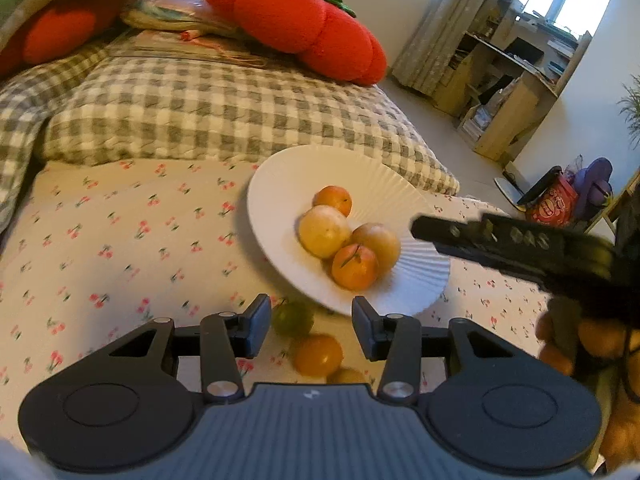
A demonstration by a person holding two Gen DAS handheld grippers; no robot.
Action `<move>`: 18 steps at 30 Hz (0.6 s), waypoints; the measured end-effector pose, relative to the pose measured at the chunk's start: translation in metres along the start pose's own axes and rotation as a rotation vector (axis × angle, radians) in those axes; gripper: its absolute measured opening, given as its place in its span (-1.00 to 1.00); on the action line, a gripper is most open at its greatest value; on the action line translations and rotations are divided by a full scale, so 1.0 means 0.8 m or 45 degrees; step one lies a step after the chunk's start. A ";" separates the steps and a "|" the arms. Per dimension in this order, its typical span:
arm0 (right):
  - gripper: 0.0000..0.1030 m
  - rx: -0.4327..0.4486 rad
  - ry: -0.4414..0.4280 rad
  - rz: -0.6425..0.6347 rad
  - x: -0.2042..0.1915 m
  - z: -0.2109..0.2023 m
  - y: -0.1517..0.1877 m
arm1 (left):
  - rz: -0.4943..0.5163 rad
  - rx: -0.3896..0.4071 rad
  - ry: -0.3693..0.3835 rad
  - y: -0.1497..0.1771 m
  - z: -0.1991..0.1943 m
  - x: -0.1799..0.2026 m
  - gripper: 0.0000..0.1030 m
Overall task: Organize fruits
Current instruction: 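Withdraw both open tools from the plate toward the tomatoes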
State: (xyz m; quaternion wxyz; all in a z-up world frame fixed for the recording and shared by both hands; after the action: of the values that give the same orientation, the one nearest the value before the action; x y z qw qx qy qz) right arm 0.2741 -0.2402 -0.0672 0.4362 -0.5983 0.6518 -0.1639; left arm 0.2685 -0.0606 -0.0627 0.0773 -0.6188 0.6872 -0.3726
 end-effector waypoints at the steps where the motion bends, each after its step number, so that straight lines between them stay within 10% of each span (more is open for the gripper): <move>1: -0.11 0.001 0.003 0.004 -0.002 -0.006 0.005 | -0.006 -0.001 -0.007 0.003 -0.006 -0.003 -0.25; 7: 0.49 -0.004 0.061 -0.080 -0.026 -0.039 0.038 | -0.010 0.006 -0.076 0.023 -0.036 -0.021 -0.17; 18: 0.69 -0.044 0.122 -0.217 -0.056 -0.077 0.080 | -0.044 -0.029 -0.192 0.073 -0.071 -0.059 -0.03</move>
State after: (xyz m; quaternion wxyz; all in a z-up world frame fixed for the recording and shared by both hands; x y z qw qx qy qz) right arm 0.1820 -0.2030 -0.0628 0.3788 -0.6505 0.6213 -0.2176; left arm 0.2001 0.0036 -0.0747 0.1154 -0.6575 0.6730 -0.3185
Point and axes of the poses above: each gripper's, at about its wrist camera, not at the fingertips, and z roughly the way its jaws point, x to its right, y to its underside, the point moved 4 cm from there along z, roughly the way its jaws point, and after that the axes turned 5 degrees about -z, right-handed, at the moved point
